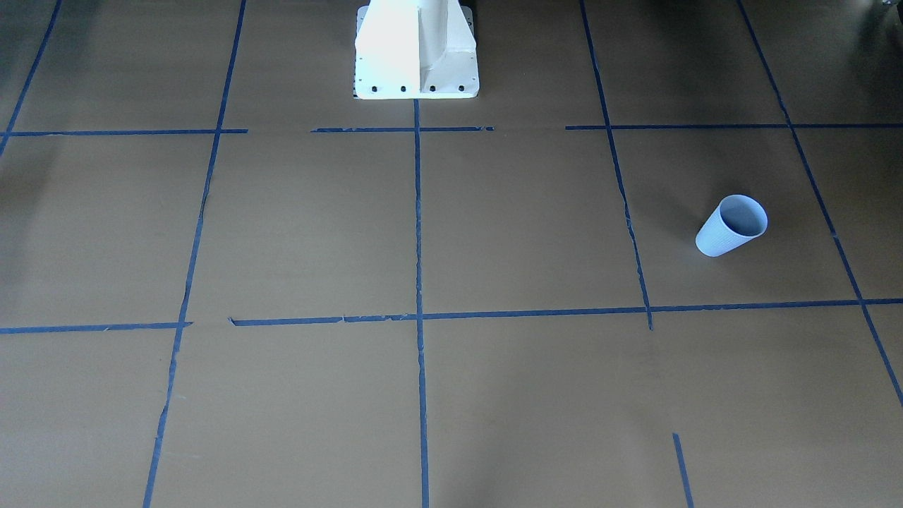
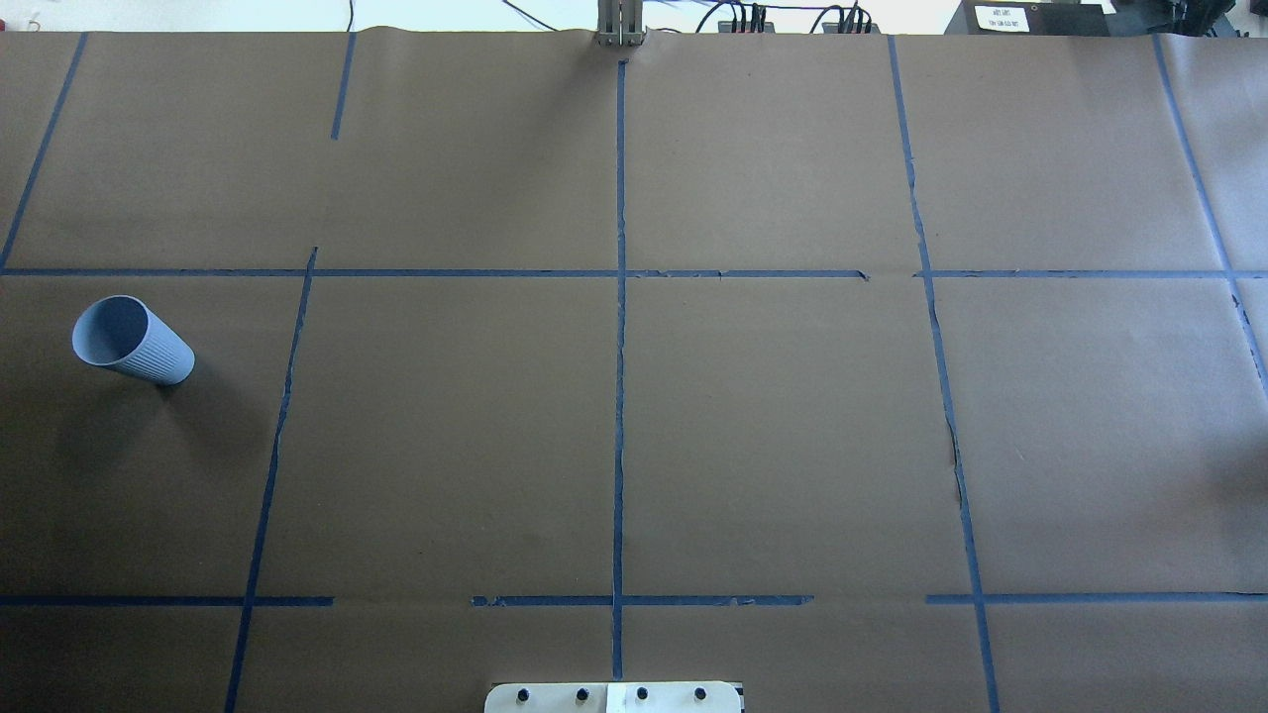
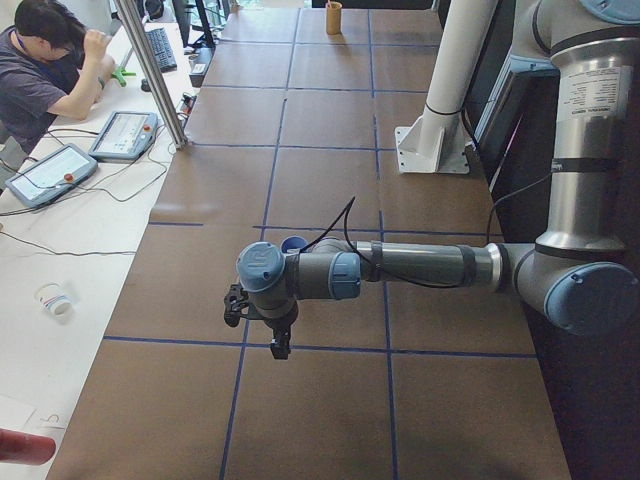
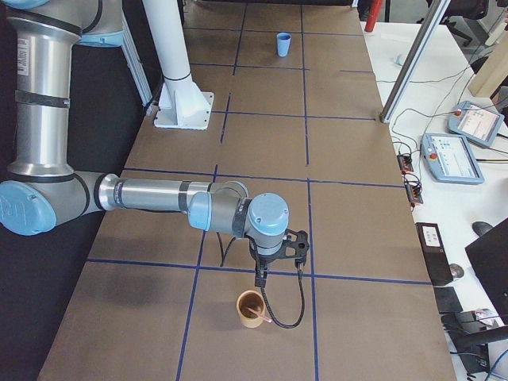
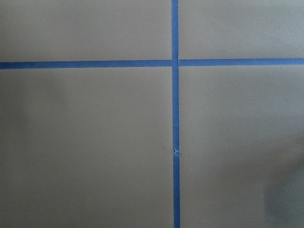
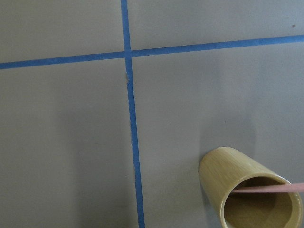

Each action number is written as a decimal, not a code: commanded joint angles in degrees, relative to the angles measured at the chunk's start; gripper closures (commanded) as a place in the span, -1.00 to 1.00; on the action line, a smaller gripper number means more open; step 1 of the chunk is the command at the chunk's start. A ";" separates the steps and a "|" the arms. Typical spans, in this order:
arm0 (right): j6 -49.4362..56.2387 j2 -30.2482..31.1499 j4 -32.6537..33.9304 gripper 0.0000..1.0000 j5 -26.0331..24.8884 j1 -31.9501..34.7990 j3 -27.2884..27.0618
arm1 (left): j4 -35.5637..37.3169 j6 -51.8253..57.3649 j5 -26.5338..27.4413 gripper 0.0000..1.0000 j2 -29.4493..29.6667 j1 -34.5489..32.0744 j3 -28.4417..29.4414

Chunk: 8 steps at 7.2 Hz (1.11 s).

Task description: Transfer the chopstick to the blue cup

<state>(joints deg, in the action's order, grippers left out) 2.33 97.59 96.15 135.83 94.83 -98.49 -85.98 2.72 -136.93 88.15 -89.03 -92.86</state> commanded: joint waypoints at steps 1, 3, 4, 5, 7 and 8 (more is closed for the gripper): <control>-0.04 -0.12 0.00 -1.00 0.04 0.00 -0.90 | -0.06 0.01 0.00 -1.00 0.00 0.00 -0.21; -0.13 -0.12 0.09 -1.00 0.04 0.00 -0.82 | 0.03 -0.08 0.00 -1.00 0.00 0.00 -0.39; -0.13 -0.12 0.09 -1.00 0.13 0.00 -0.82 | 0.03 -0.17 0.00 -1.00 -0.09 0.00 -0.56; -0.13 -0.12 0.09 -1.00 0.05 0.00 -0.74 | 0.03 -0.17 0.00 -1.00 0.00 0.00 -0.56; -0.13 -0.12 0.09 -1.00 0.39 0.00 -0.65 | 0.03 -0.17 0.00 -1.00 0.09 0.00 -0.65; -0.13 -0.20 0.09 -1.00 0.40 -0.09 -0.82 | -0.06 -0.08 0.00 -1.00 0.09 0.00 -0.82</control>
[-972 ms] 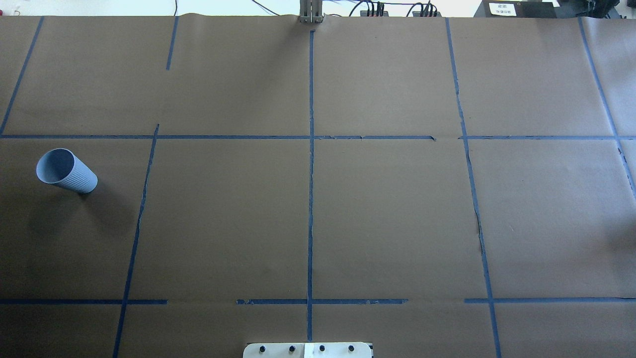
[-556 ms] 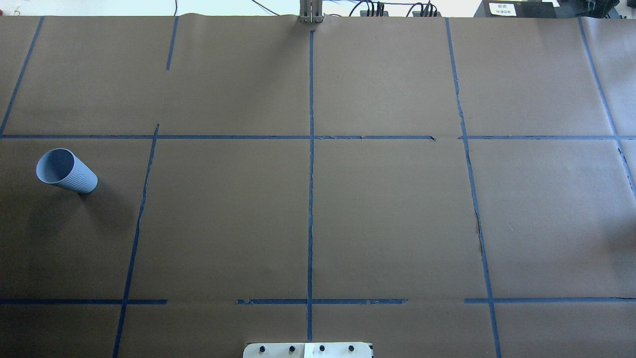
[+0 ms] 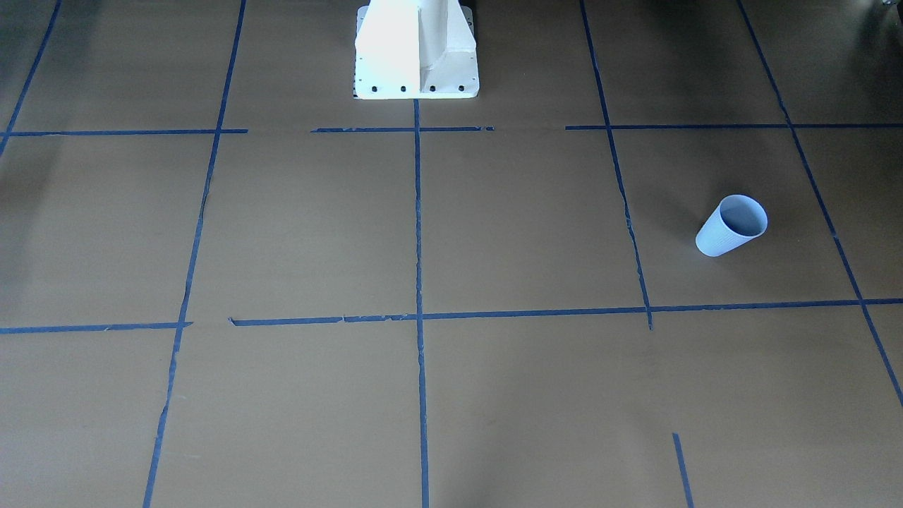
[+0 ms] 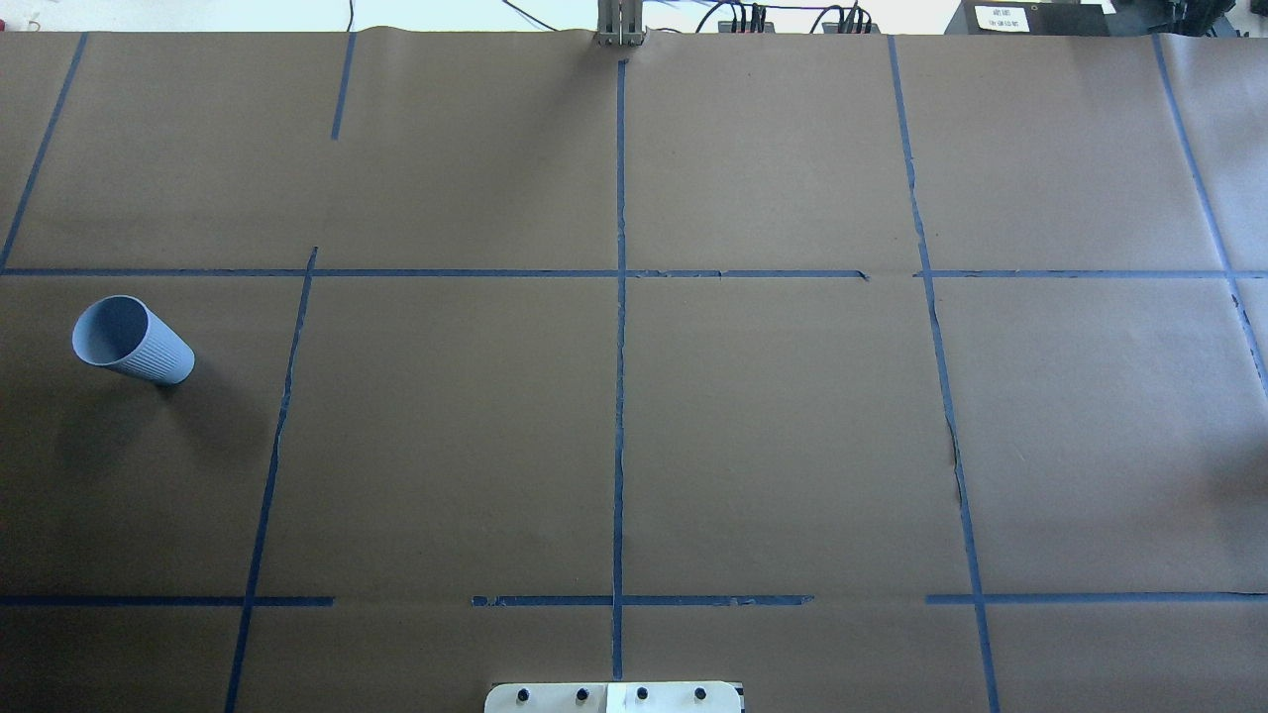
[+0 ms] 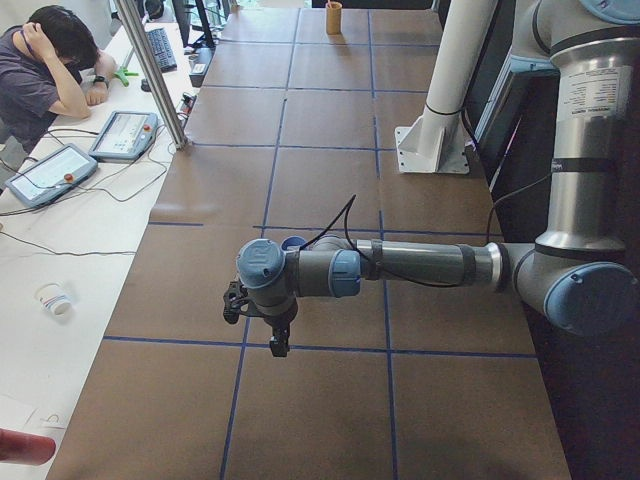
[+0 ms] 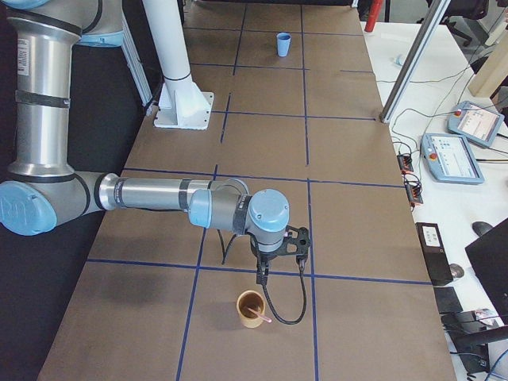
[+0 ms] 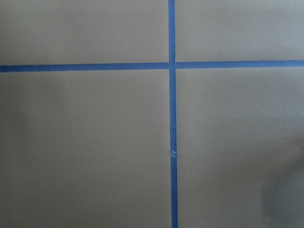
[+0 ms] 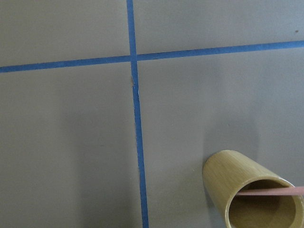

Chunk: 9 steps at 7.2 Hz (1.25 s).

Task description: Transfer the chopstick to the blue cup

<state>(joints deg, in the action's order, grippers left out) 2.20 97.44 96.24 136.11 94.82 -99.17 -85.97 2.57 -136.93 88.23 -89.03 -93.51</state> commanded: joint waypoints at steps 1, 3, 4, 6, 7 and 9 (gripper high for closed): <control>-0.09 -0.15 -0.09 -1.00 0.20 0.01 -0.23 | -0.07 0.07 0.00 -1.00 0.02 0.00 -0.27; -0.26 -0.24 -0.17 -1.00 0.12 -0.07 -0.32 | -0.07 -0.45 0.00 -1.00 0.54 0.00 -2.27; -0.26 -0.15 -0.18 -1.00 0.12 0.01 -0.58 | -0.07 -3.33 0.00 -1.00 0.63 0.09 -5.33; -0.26 -0.15 -0.09 -1.00 0.12 0.01 -1.37 | -0.07 -17.77 0.00 -1.00 0.46 6.28 -14.20; -0.26 -0.15 -0.17 -1.00 0.12 0.02 -1.55 | -0.77 -24.04 0.09 -1.00 0.46 11.03 -15.89; -0.26 -0.15 -0.18 -1.00 0.03 0.02 -2.25 | -11.62 -36.34 0.61 -1.00 0.46 17.81 -14.51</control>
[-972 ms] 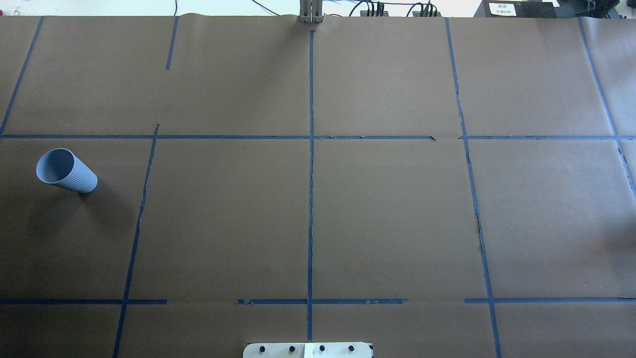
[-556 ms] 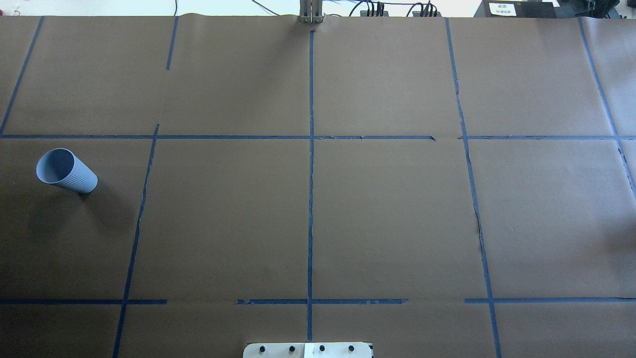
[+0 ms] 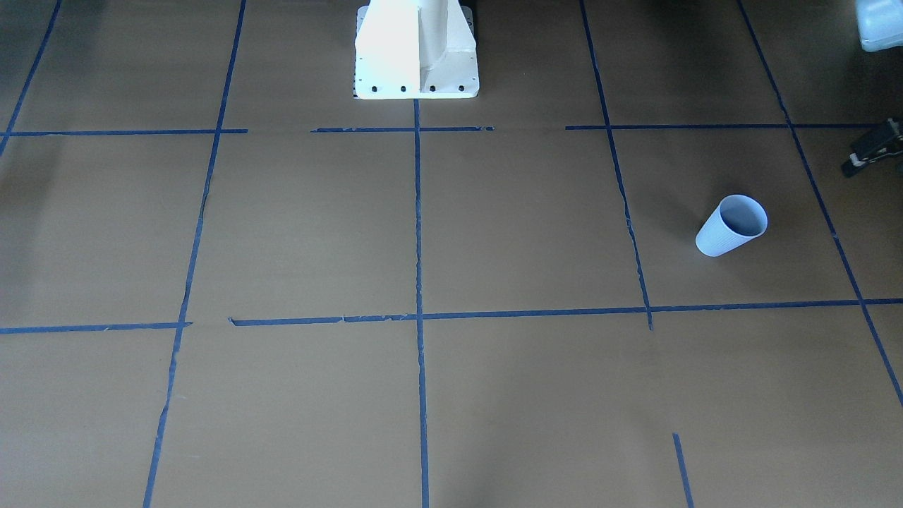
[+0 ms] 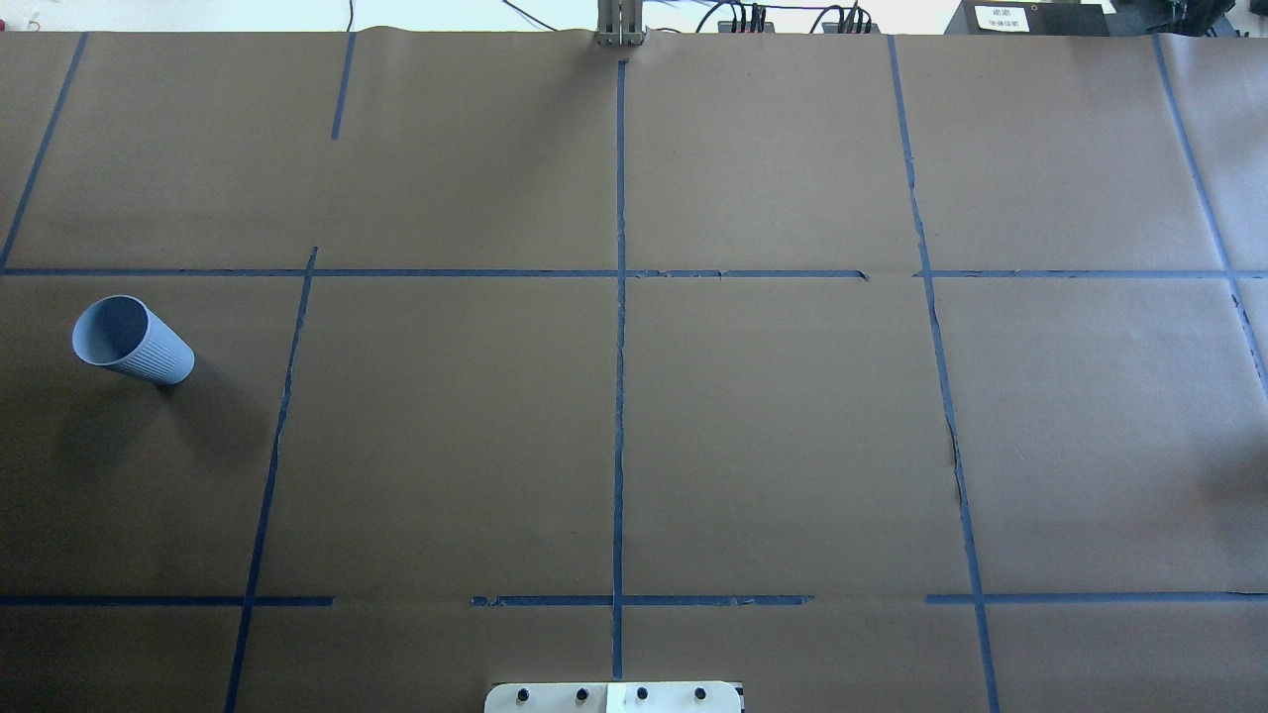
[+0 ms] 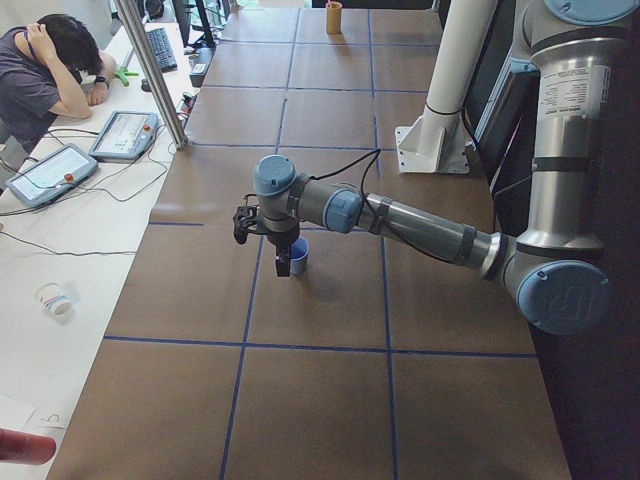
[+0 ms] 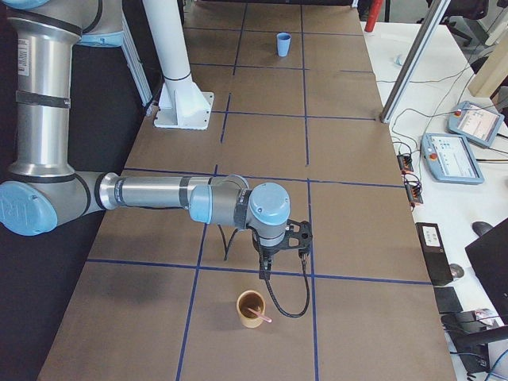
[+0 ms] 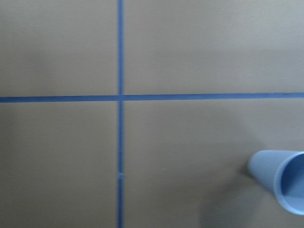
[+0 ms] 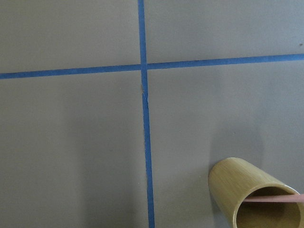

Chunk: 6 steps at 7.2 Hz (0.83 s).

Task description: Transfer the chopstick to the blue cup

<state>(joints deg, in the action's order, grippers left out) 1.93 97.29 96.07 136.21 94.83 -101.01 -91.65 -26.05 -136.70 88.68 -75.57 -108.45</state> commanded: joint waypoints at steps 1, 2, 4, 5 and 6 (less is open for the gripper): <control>0.00 0.00 0.08 -1.00 -0.07 0.00 -1.11 | -9.65 -10.57 0.47 -1.00 0.26 6.64 2.70; 0.00 0.09 0.08 -1.00 -0.16 0.00 -1.03 | -13.95 -12.25 2.21 -1.00 0.35 8.49 5.59; 0.00 0.09 0.08 -1.00 -0.33 0.00 -1.03 | -21.97 -15.51 4.33 -1.00 1.57 12.10 12.88; 0.00 0.09 0.08 -1.00 -0.33 0.00 -1.03 | -22.08 -15.43 4.33 -1.00 1.84 12.55 13.52; 0.09 0.09 0.08 -1.00 -0.42 0.00 -1.03 | -22.00 -15.52 4.33 -1.00 2.28 13.33 13.53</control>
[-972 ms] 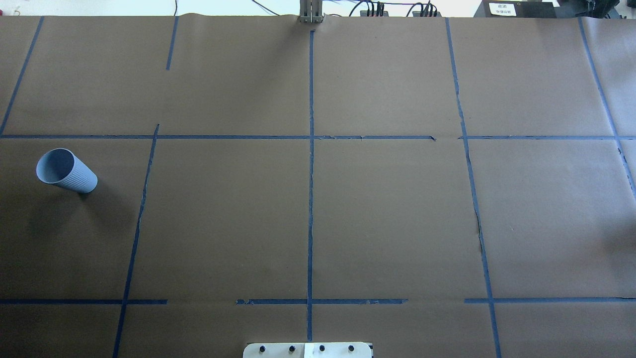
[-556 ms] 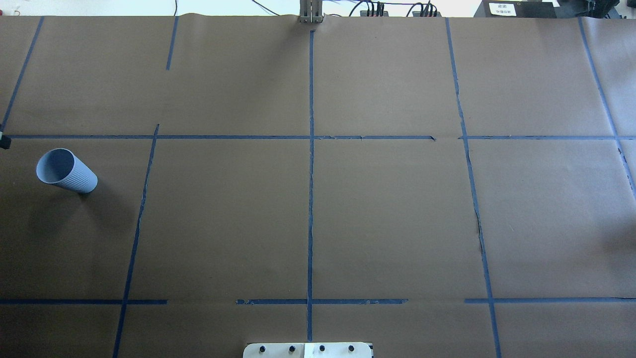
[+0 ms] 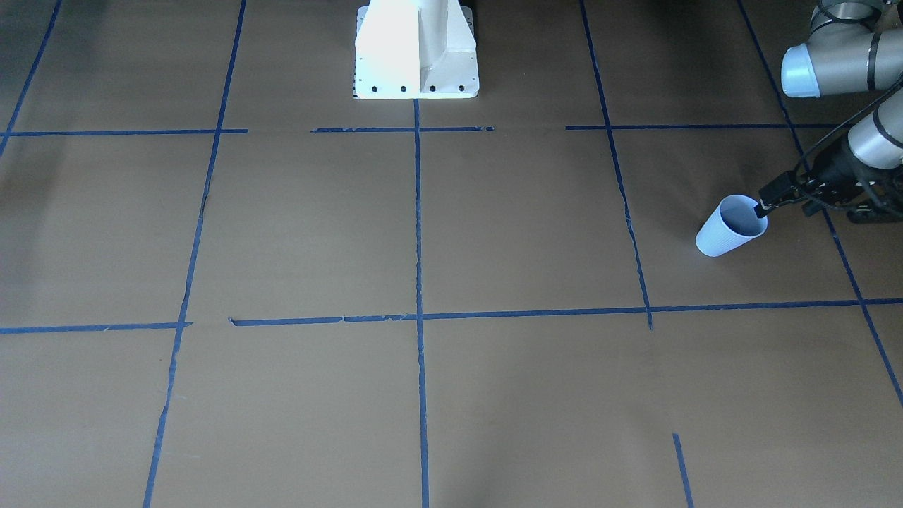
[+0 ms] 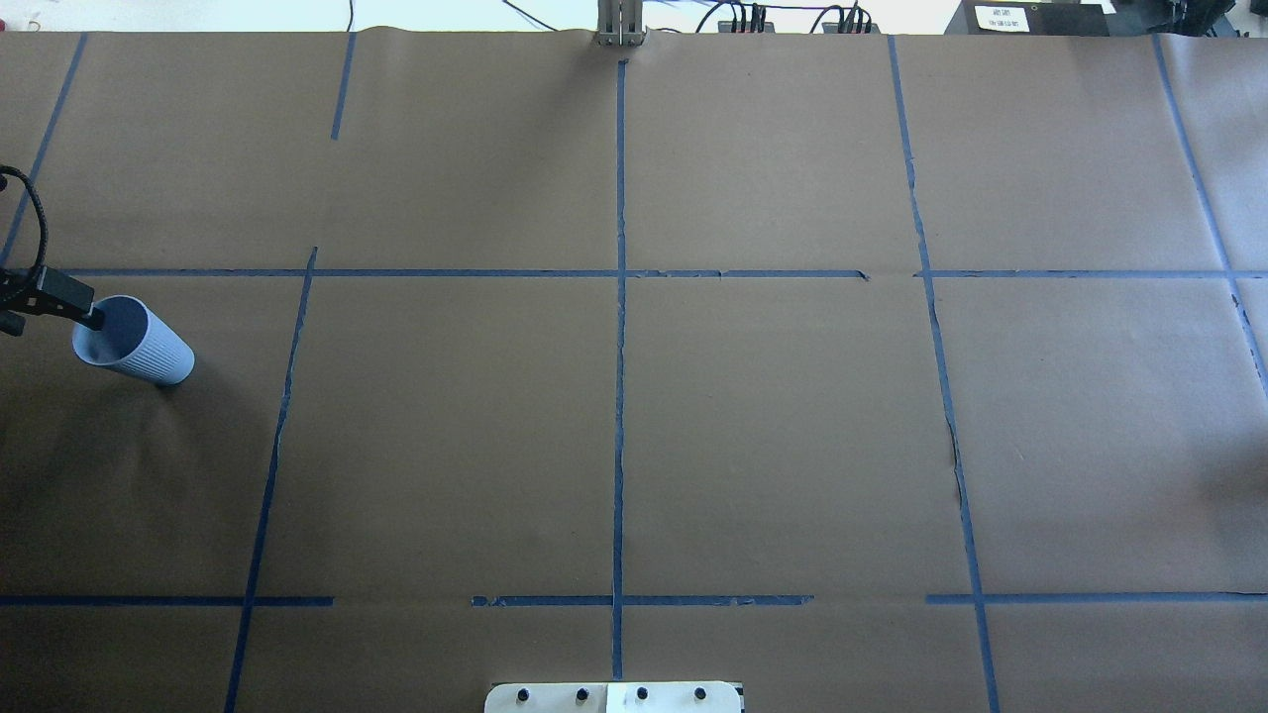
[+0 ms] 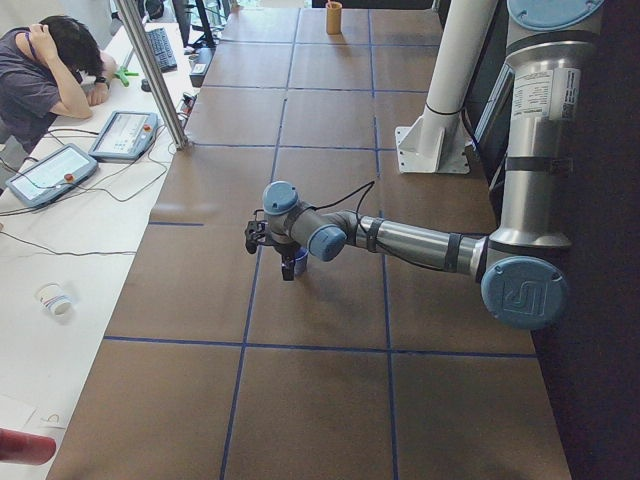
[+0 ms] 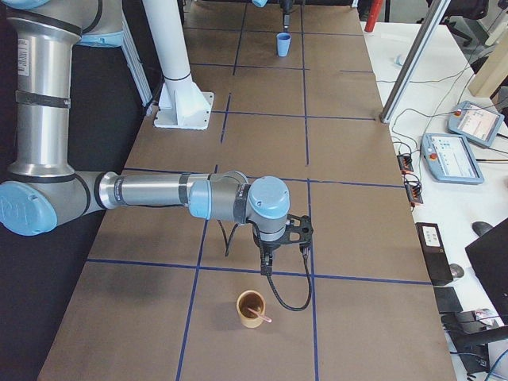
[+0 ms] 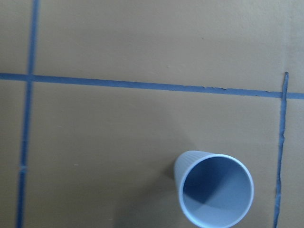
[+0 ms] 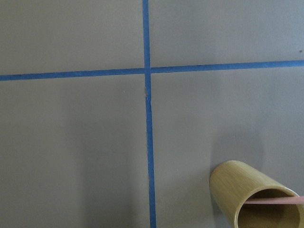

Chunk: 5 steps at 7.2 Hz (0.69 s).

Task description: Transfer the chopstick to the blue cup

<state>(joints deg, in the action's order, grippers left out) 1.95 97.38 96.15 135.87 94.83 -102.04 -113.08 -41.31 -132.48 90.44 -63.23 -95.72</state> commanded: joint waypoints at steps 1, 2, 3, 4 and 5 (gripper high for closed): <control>0.07 -0.08 0.00 -1.00 -0.08 0.00 0.08 | -0.56 -0.35 0.11 -1.00 0.61 1.53 0.80; 0.07 -0.17 0.09 -1.00 -0.17 0.00 0.08 | -0.56 -0.26 0.11 -1.00 0.61 2.32 0.89; 0.07 -0.17 0.09 -1.00 -0.26 0.00 0.08 | -0.56 -0.52 0.03 -0.48 0.61 2.67 0.97; 0.16 -0.17 0.09 -1.00 -0.26 0.00 0.00 | -0.47 -1.31 0.20 0.52 0.61 2.76 0.97; 0.16 -0.17 0.09 -1.00 -0.17 0.00 -0.09 | -0.47 -1.58 0.03 0.88 0.61 2.77 0.97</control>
<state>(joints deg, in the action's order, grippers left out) 2.08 97.21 96.24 135.65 94.83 -102.03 -113.58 -42.40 -132.37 91.05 -60.58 -94.77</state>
